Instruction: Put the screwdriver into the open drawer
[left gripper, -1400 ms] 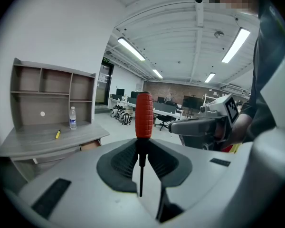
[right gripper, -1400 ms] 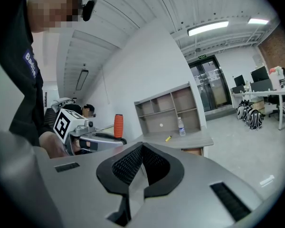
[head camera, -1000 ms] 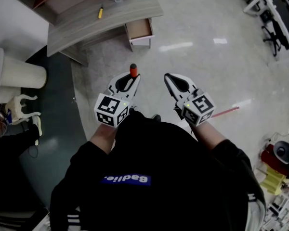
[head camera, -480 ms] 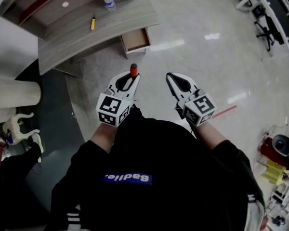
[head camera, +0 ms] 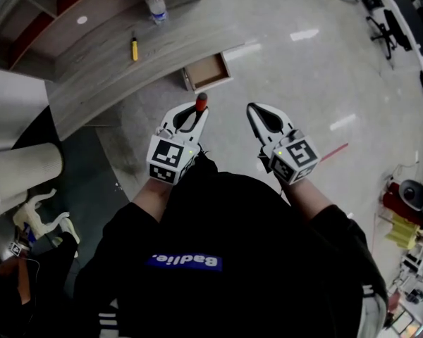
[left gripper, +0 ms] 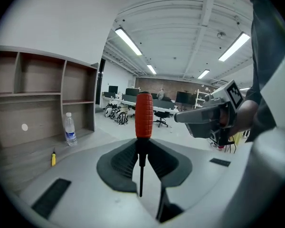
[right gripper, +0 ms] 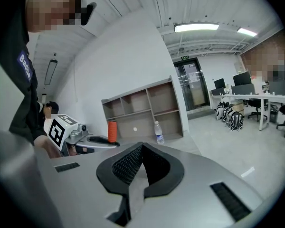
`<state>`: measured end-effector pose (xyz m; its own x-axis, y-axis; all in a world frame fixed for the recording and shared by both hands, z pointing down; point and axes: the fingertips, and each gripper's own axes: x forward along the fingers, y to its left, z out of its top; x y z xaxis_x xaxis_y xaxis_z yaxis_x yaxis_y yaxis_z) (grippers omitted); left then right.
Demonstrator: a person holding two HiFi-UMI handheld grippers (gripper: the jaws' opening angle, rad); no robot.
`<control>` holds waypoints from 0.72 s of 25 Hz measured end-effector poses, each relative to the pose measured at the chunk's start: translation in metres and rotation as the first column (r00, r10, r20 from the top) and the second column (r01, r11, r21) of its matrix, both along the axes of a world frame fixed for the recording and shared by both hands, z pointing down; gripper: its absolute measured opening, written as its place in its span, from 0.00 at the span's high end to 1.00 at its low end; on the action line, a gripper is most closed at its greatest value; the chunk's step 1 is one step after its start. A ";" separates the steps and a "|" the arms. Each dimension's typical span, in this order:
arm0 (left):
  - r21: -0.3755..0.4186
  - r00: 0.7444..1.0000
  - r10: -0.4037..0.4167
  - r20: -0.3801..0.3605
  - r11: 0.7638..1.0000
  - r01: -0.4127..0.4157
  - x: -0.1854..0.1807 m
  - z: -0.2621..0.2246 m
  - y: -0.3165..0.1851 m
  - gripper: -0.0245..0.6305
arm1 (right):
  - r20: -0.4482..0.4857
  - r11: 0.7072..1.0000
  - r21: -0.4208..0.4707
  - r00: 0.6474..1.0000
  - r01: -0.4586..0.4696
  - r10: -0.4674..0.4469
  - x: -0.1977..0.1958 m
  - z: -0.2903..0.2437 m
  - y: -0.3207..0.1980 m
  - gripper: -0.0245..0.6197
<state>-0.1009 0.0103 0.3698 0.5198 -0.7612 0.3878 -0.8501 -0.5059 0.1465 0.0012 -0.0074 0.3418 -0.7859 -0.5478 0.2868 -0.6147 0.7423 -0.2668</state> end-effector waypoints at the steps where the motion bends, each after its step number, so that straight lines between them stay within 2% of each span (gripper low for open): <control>1: -0.005 1.000 0.009 0.000 1.000 -0.009 -0.006 0.002 -0.006 0.87 | -0.001 1.000 -0.003 1.000 -0.012 0.012 -0.005 0.001 -0.006 0.92; 5: -0.015 0.999 0.045 0.012 0.999 -0.045 -0.026 0.011 -0.025 0.87 | 0.019 0.995 -0.039 0.996 -0.089 0.090 -0.025 -0.001 -0.029 0.92; 9: -0.022 0.999 0.050 0.014 0.999 -0.050 -0.041 0.019 -0.040 0.87 | 0.007 0.994 -0.047 0.995 -0.100 0.100 -0.038 0.002 -0.041 0.92; 18: -0.051 0.999 0.032 0.018 0.998 -0.031 -0.026 0.032 -0.067 0.87 | -0.006 0.993 -0.058 0.995 -0.103 0.103 -0.018 0.011 -0.069 0.92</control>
<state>-0.1271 -0.0565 0.4017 0.5356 -0.7234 0.4356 -0.8366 -0.5249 0.1568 -0.0166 -0.0769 0.3526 -0.7252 -0.6083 0.3226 -0.6880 0.6583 -0.3054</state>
